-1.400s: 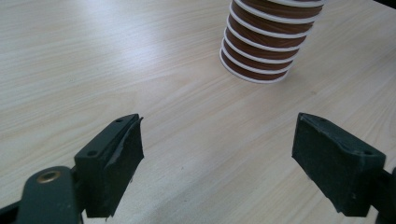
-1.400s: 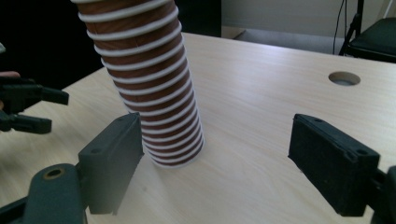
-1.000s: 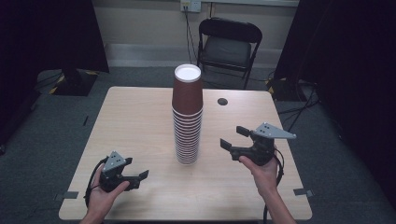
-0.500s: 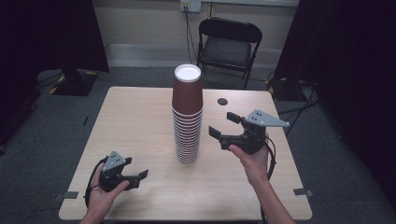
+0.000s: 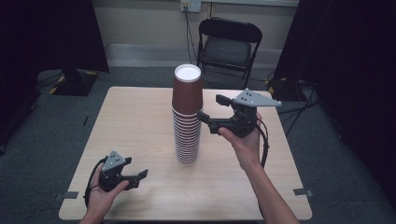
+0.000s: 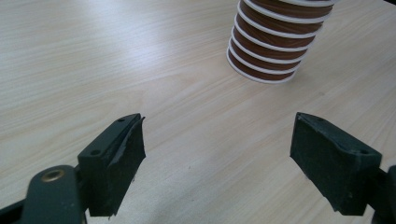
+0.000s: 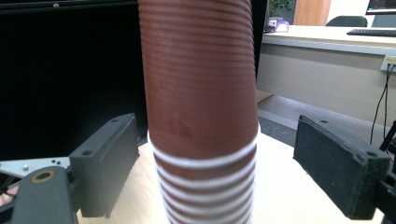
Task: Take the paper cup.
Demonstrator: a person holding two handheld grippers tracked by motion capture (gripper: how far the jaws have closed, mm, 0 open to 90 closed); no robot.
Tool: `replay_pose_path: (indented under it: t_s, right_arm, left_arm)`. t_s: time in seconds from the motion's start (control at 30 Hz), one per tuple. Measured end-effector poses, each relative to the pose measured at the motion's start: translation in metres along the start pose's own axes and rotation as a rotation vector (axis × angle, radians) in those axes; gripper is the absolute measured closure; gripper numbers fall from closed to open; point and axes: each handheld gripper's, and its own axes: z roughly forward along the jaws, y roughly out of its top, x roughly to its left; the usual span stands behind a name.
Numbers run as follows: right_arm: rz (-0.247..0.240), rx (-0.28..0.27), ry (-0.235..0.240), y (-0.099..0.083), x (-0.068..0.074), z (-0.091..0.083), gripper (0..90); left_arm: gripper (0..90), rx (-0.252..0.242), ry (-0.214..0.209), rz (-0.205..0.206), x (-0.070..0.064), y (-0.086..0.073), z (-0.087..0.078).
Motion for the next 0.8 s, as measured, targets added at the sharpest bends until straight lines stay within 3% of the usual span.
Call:
replay_pose_path:
  t_s: [0.1,0.2,0.43,0.8]
  right_arm:
    - [0.009,0.0,0.022,0.01,0.001,0.006,13.6]
    - [-0.019,-0.019,0.013,0.019,0.008,0.012,13.7]
    - [-0.019,-0.022,0.023,0.033,0.007,0.03,13.5]
    - [-0.018,0.013,0.037,0.04,0.005,0.061,12.8]
  left_arm:
    - [17.8,-0.003,0.001,-0.005,0.0,0.0,0.0]
    - [17.8,-0.001,0.004,-0.001,0.001,0.0,0.0]
    - [17.9,0.003,0.001,-0.003,0.0,0.0,0.0]
    - [17.9,0.002,0.001,-0.01,0.002,0.0,0.0]
